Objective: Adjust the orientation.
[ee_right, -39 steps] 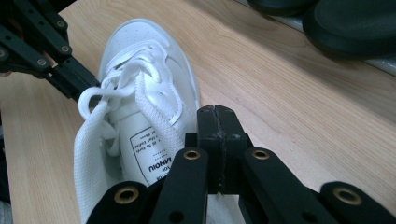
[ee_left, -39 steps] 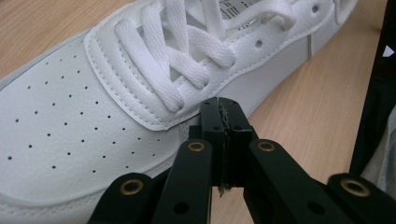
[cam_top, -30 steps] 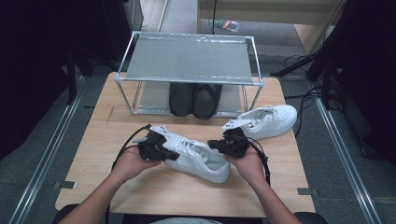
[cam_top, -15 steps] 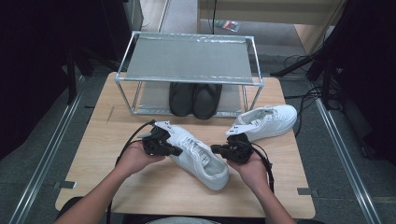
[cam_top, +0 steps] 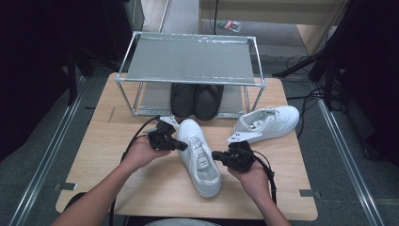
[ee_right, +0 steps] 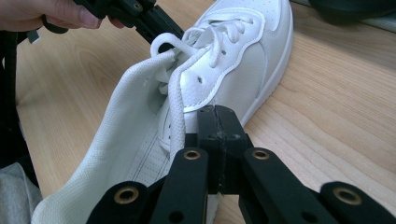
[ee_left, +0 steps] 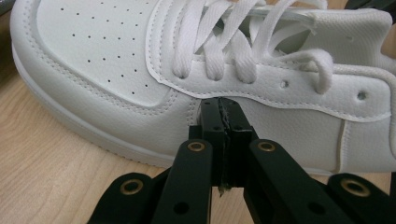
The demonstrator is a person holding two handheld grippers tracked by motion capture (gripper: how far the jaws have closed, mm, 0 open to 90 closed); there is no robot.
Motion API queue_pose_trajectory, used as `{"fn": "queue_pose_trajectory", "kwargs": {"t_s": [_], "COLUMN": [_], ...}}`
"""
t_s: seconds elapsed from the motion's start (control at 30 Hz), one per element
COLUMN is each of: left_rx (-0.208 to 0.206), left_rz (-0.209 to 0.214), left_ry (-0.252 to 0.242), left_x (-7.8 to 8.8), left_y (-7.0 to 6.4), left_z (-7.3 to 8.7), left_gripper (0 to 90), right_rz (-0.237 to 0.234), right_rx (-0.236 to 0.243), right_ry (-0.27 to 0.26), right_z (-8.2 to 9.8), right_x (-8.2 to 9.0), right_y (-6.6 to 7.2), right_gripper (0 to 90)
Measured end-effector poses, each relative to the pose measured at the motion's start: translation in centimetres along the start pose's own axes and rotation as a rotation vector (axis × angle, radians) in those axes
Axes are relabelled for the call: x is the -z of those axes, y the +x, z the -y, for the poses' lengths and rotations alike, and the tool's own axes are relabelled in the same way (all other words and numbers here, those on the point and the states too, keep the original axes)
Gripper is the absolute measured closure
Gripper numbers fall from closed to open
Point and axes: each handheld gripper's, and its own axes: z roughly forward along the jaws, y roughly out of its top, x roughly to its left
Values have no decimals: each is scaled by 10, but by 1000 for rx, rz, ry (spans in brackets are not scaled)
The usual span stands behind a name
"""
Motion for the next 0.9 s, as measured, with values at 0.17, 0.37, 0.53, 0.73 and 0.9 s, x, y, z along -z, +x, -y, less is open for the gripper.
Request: {"fn": "queue_pose_trajectory", "kwargs": {"t_s": [0.17,0.37,0.53,0.73,0.9], "left_rx": [-4,15,6,6,20], "left_rz": [-5,21,30,43,32], "left_ry": [-14,-31,-63,-97,-121], "left_x": [-3,-1,10,25,35], "left_y": [1,5,1,-5,-3], "left_z": [-2,-3,-1,1,6], "left_gripper": [900,900,822,638,525], "right_rz": [26,41,92,79,43], "right_rx": [-1,-4,23,-22,-55], "right_ry": [-5,-8,-25,-96,-111], "right_z": [2,3,3,3,3], "right_x": [2,4,7,19,19], "right_y": [3,2,6,12,20], "right_gripper": [900,900,798,625,533]}}
